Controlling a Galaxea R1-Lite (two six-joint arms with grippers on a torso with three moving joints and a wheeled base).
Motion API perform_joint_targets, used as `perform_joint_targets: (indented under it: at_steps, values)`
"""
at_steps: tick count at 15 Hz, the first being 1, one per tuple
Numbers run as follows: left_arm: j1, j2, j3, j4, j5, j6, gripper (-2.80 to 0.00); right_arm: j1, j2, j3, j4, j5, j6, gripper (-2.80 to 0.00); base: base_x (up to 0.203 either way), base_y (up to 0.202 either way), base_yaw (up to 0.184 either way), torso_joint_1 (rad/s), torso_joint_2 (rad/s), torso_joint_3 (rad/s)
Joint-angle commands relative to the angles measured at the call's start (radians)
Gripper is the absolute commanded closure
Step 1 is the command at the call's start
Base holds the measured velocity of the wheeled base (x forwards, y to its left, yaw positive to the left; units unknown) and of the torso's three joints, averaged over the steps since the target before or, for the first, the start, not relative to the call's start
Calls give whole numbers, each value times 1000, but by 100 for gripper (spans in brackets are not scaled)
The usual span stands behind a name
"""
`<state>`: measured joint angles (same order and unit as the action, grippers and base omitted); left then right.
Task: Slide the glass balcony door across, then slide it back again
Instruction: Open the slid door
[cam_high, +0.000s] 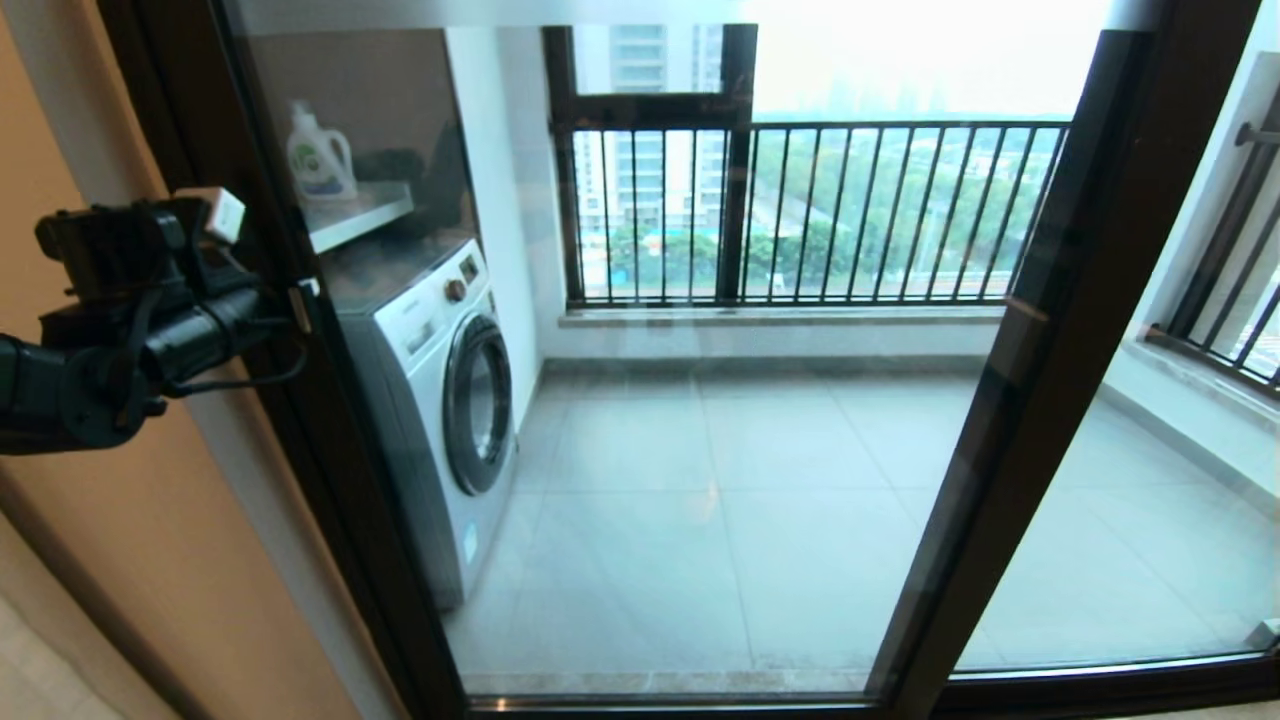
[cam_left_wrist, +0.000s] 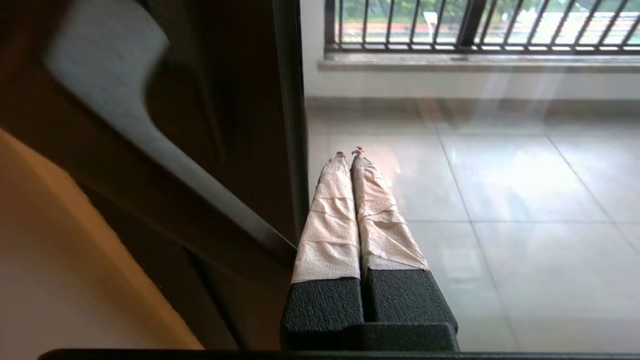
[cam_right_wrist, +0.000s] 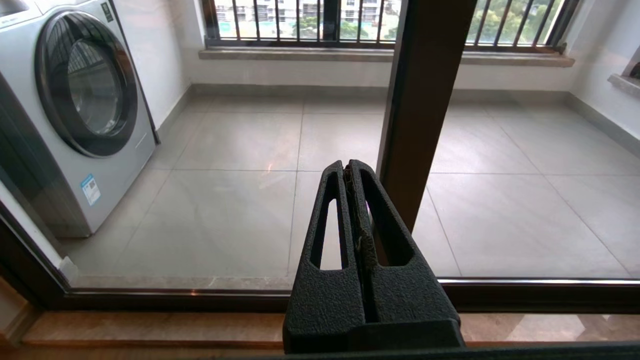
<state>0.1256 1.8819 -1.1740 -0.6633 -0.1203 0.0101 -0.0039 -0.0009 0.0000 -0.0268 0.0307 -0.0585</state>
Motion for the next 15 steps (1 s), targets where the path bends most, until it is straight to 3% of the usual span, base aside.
perform_joint_targets:
  at_steps: [1,15]
  values:
    - [7,-8,33,-76,-1,0,0,2,1,12,1,0,-1,0,0,0,0,0,0,0]
    - [107,29,194,-197,-10,21,0,2,1,12,1,0,-1,0,0,0,0,0,0,0]
